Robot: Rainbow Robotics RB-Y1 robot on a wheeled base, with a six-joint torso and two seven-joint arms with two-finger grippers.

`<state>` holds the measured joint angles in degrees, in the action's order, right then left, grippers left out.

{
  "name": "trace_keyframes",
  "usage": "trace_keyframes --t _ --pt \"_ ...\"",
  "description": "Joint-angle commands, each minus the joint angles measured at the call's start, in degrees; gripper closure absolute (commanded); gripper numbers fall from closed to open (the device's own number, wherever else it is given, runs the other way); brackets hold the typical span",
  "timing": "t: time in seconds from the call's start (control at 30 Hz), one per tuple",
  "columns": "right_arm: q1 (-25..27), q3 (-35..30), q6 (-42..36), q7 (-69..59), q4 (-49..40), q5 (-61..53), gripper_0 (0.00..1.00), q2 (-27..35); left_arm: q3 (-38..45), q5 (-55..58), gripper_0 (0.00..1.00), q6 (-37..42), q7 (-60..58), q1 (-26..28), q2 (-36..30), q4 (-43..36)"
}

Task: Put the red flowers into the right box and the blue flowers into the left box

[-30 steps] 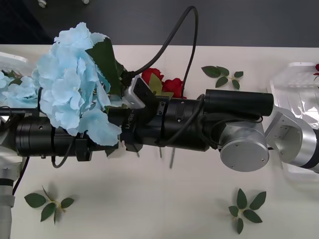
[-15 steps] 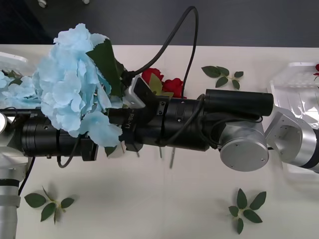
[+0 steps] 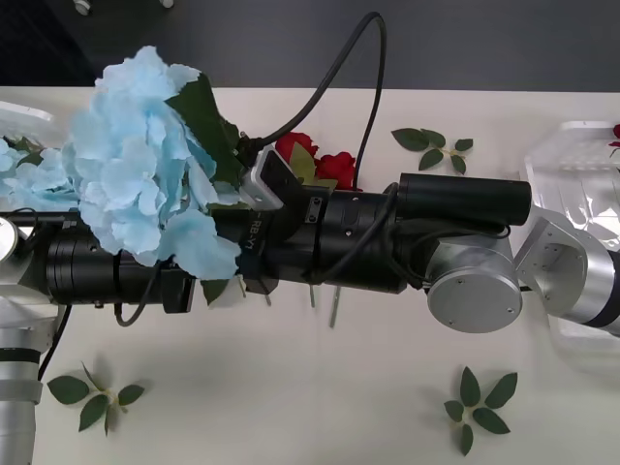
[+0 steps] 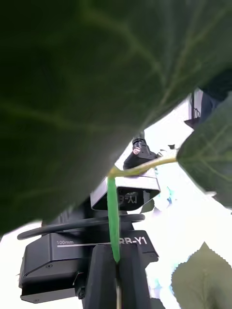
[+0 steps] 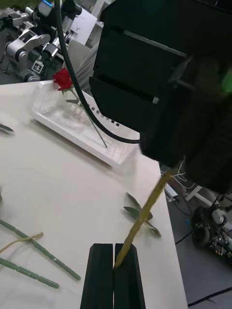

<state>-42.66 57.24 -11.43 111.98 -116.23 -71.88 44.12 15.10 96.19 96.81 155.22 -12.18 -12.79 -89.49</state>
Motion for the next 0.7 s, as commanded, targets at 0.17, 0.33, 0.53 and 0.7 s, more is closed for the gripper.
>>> trace_keyframes --t 0.17,0.33,0.53,0.7 --pt "-0.85 -0.28 3.43 1.4 -0.22 -0.28 0.18 -0.96 2.13 0.58 1.0 -0.48 -0.22 -0.47 -0.13 -0.87" --pt "-0.15 0.51 6.07 1.31 -0.66 -0.36 0.18 0.53 3.09 0.67 1.0 -0.4 -0.22 -0.47 -0.84 -0.87" --pt "3.55 0.51 9.67 1.31 -4.0 -0.8 0.18 5.54 5.73 1.81 1.0 0.22 -0.22 -0.12 -3.12 -0.87" --pt "14.53 -5.91 12.04 1.31 -10.86 -0.63 0.18 10.55 8.98 2.52 1.0 -0.84 -0.22 2.69 -6.64 -3.59"
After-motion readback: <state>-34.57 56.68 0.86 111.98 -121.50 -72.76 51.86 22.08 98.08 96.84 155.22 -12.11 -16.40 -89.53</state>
